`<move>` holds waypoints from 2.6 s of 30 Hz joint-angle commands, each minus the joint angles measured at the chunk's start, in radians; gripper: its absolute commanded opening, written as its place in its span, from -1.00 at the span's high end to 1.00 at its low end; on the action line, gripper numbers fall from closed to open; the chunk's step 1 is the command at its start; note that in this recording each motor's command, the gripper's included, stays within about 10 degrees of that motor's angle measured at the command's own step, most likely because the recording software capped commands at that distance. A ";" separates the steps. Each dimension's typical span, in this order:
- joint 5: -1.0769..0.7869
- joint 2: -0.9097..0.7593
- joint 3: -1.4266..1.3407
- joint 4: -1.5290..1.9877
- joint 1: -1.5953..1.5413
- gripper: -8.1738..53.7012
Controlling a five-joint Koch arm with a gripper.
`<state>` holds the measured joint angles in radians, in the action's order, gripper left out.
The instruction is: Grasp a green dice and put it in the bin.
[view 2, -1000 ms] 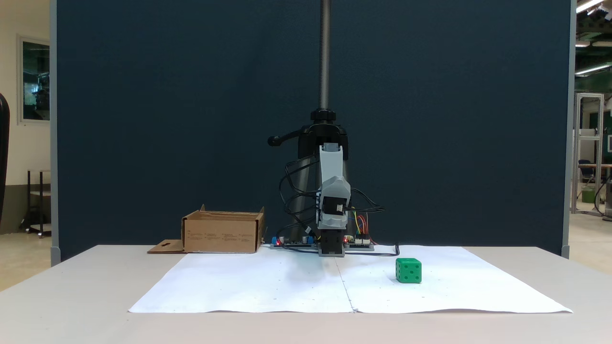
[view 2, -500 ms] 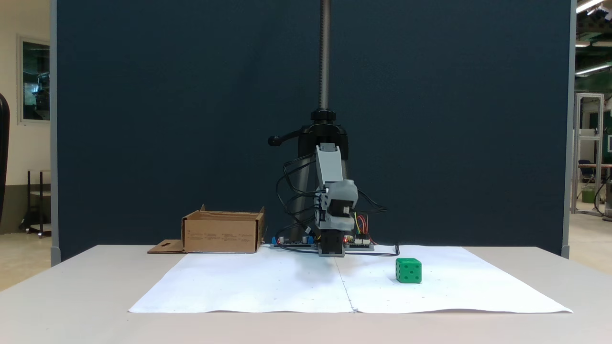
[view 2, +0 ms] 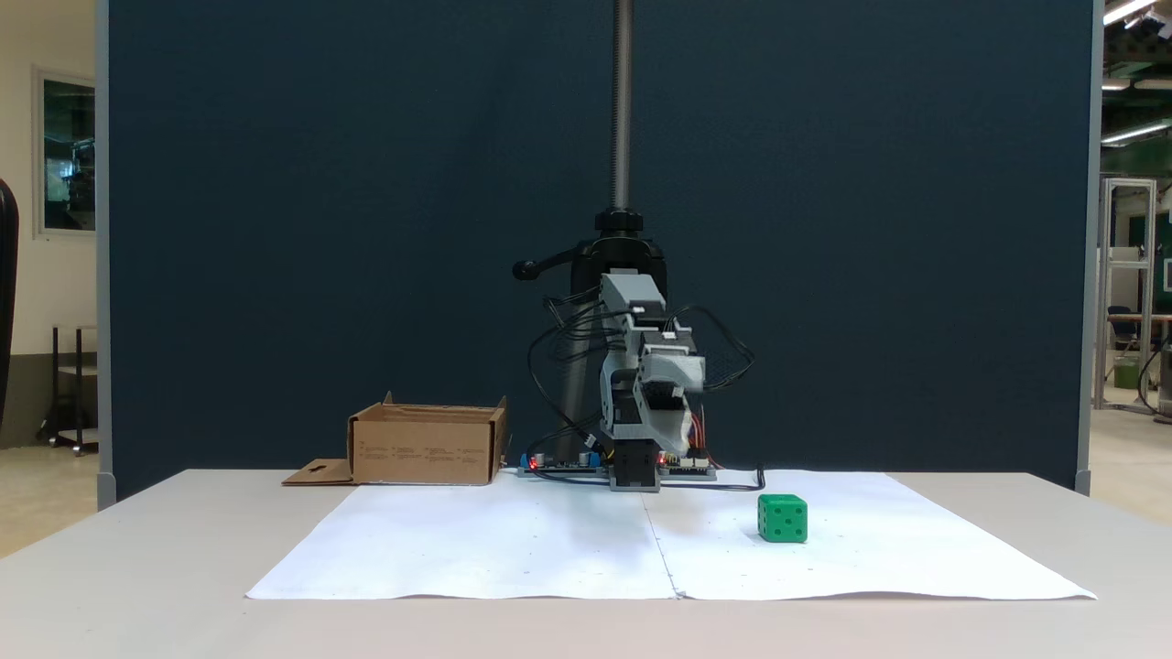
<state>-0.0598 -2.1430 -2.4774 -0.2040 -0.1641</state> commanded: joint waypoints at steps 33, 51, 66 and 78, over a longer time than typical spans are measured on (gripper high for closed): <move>0.678 0.514 0.856 1.147 -0.318 -0.62; 0.765 0.698 0.876 0.980 -0.448 -0.61; 0.778 0.776 0.911 0.945 -0.453 -0.61; 0.778 0.828 0.911 0.914 -0.457 -0.61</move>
<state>0.6458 -1.3039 -1.6030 0.7563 -0.6075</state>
